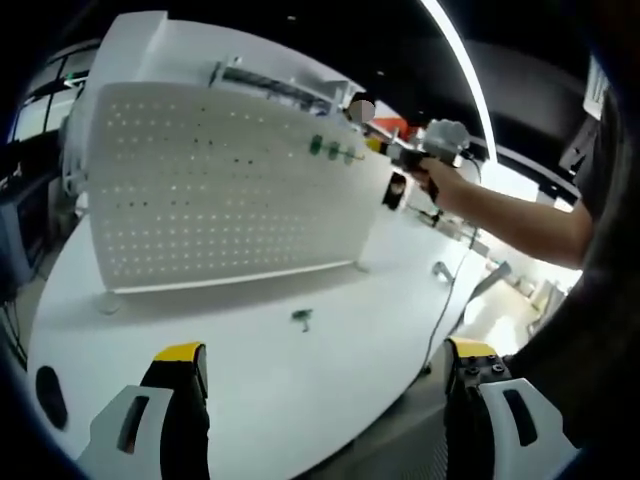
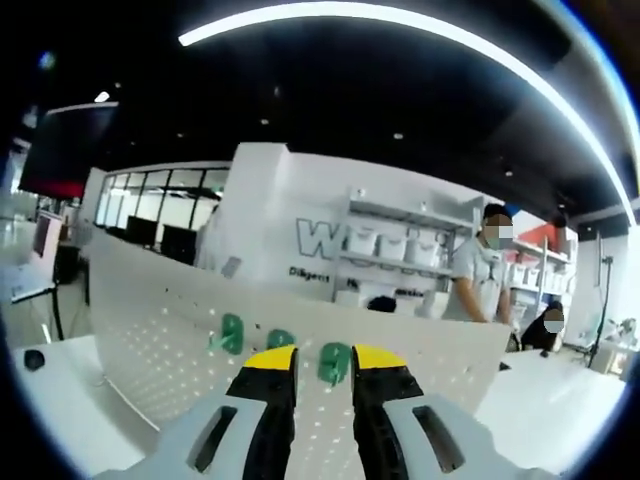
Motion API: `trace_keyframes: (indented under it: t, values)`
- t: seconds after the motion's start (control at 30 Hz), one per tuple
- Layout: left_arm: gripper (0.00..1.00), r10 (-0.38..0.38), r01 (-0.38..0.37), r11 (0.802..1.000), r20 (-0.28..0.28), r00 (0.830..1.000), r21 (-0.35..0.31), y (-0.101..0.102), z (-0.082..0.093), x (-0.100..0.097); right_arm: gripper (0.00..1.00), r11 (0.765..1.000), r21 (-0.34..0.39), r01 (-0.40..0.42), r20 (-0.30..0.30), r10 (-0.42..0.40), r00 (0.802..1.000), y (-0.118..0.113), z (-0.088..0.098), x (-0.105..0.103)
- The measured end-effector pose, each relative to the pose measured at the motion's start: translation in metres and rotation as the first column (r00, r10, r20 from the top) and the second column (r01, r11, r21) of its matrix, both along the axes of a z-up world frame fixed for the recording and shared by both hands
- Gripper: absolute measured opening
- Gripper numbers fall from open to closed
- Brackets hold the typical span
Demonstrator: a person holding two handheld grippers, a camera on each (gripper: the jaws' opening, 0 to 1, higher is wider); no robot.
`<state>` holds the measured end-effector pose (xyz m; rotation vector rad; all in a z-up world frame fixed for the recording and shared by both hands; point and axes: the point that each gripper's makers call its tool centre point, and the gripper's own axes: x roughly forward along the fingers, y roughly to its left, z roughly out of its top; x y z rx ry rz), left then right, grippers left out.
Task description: Insert the hook assembly into the mounting plate slot until the hook locks in place.
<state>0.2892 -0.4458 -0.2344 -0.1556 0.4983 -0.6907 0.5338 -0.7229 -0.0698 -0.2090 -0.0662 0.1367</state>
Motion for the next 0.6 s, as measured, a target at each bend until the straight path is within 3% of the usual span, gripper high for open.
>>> trace_keyframes:
  t: [0.6]
  values:
    - [1.0, 0.008, -0.008, 1.0, 0.008, 1.0, 0.0, 0.004, 0.001, -0.008, 0.21, 0.999, -0.034, -0.043, -0.052, 0.041, 0.998, 0.016, -0.02, -0.024]
